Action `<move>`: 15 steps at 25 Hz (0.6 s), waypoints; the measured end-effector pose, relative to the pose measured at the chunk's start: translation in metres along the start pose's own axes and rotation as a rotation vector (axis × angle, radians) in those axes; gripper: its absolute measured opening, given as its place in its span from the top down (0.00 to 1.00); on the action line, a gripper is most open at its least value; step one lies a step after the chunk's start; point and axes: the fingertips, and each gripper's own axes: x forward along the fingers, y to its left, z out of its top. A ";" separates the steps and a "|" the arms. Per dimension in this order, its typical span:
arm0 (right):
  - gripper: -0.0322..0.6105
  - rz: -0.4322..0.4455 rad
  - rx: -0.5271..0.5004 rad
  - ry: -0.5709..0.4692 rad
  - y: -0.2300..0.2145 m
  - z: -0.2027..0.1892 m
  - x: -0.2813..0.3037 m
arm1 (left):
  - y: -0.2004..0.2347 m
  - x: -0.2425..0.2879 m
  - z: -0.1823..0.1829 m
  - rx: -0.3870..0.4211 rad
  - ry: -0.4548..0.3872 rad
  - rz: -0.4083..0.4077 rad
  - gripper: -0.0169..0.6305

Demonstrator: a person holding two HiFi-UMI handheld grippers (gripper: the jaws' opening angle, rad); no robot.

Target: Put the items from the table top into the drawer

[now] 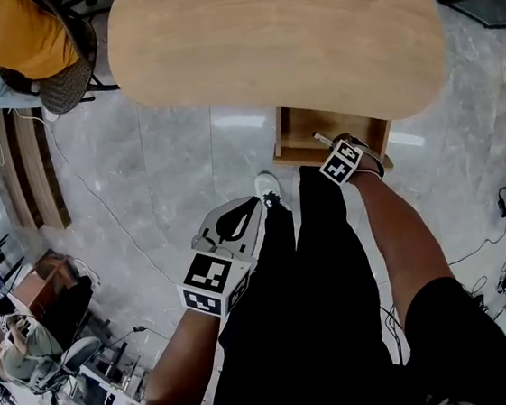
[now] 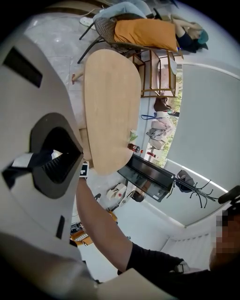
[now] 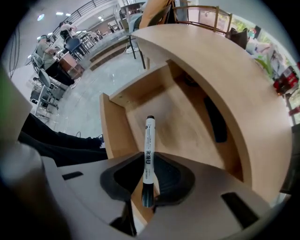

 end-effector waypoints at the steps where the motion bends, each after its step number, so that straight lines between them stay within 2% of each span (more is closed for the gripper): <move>1: 0.86 -0.004 -0.004 0.013 -0.002 0.000 0.009 | 0.001 0.000 -0.004 -0.006 0.003 0.001 0.97; 5: 0.86 -0.015 0.006 0.029 -0.015 0.006 0.032 | 0.005 0.005 -0.021 -0.019 0.027 -0.001 0.97; 9: 0.86 0.018 0.050 0.063 -0.020 0.006 0.044 | 0.011 0.010 -0.025 -0.031 0.033 0.001 0.97; 15: 0.85 0.007 0.111 0.075 -0.017 -0.003 0.027 | 0.012 -0.003 -0.020 -0.032 0.010 0.008 0.97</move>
